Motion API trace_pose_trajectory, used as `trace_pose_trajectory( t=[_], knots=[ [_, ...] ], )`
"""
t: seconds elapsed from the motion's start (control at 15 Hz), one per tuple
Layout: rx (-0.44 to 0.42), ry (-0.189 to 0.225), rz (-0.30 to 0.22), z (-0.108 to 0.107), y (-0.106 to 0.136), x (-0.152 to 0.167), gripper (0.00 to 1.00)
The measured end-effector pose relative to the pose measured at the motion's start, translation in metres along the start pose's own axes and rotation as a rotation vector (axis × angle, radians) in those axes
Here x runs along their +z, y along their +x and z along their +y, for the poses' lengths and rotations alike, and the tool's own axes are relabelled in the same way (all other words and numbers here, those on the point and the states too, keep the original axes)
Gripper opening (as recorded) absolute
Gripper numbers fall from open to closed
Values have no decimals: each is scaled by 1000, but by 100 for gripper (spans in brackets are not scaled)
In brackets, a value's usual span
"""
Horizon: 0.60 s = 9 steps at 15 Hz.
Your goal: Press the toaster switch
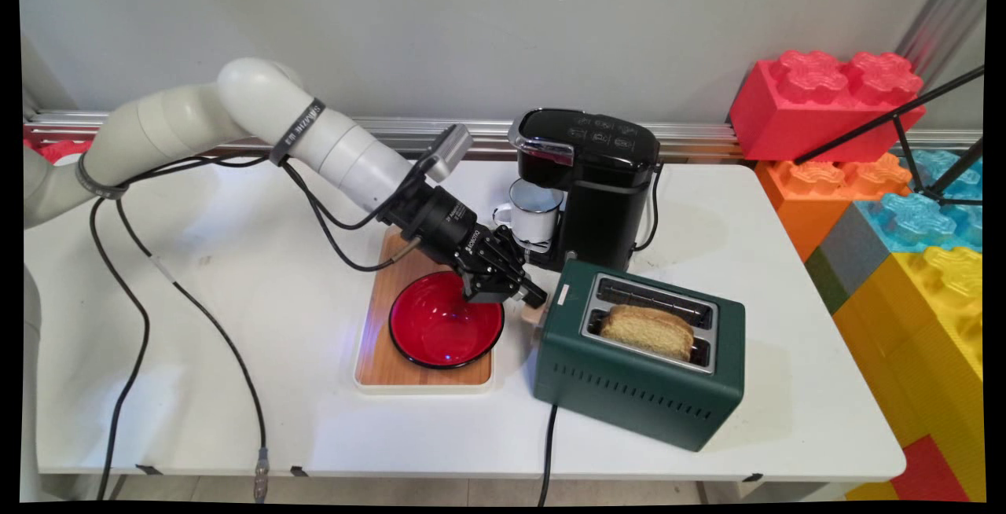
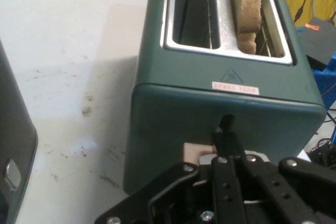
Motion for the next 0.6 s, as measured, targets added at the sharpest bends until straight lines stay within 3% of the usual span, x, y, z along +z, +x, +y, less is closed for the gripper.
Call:
trace_pose_trajectory(
  t=[0.6],
  knots=[
    [-13,6,-13,-2,-13,10,0]
  ],
)
